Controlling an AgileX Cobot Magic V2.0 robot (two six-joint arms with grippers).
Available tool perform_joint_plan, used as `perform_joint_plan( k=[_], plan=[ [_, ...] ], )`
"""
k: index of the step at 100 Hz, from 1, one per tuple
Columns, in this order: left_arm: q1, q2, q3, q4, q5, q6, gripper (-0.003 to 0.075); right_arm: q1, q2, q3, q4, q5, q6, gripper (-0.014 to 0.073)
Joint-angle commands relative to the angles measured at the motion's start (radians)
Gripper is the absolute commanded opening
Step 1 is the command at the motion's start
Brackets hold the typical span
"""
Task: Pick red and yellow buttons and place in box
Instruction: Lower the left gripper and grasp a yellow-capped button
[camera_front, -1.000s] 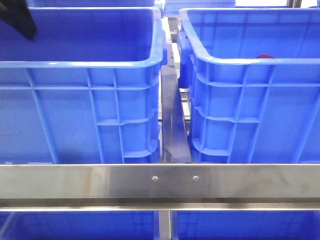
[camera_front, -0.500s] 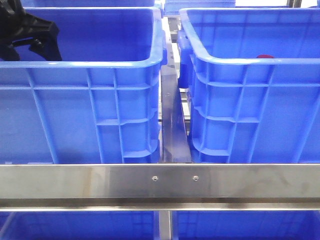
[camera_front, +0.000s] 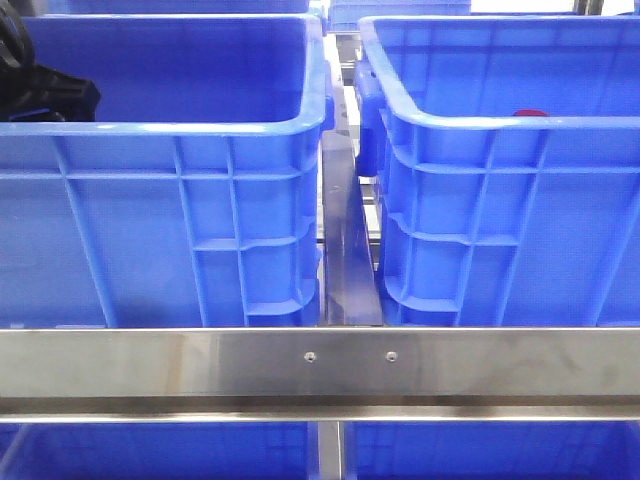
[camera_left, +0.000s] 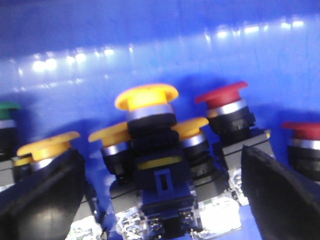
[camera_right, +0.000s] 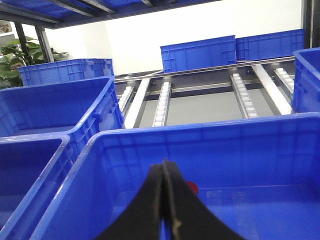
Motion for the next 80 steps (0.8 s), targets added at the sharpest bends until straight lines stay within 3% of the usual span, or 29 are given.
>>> perform_joint_plan(
  k=[1, 30, 55, 80],
  plan=[
    [-0.001, -0.043, -0.033, -0.011, -0.051, -0.010, 0.0573, -0.005, -0.003, -0.026, -0.010, 0.015, -0.014, -0.0067],
    [-0.001, -0.023, -0.033, -0.011, -0.031, -0.010, 0.0421, -0.005, -0.003, -0.026, -0.010, 0.015, -0.014, -0.0067],
    [-0.001, -0.008, -0.033, -0.011, -0.017, -0.010, 0.0351, -0.005, -0.003, -0.026, -0.010, 0.015, -0.014, -0.0067],
    [-0.001, -0.015, -0.033, -0.011, -0.006, -0.010, 0.0076, -0.005, -0.003, -0.026, -0.010, 0.014, -0.014, -0.0067]
  ],
)
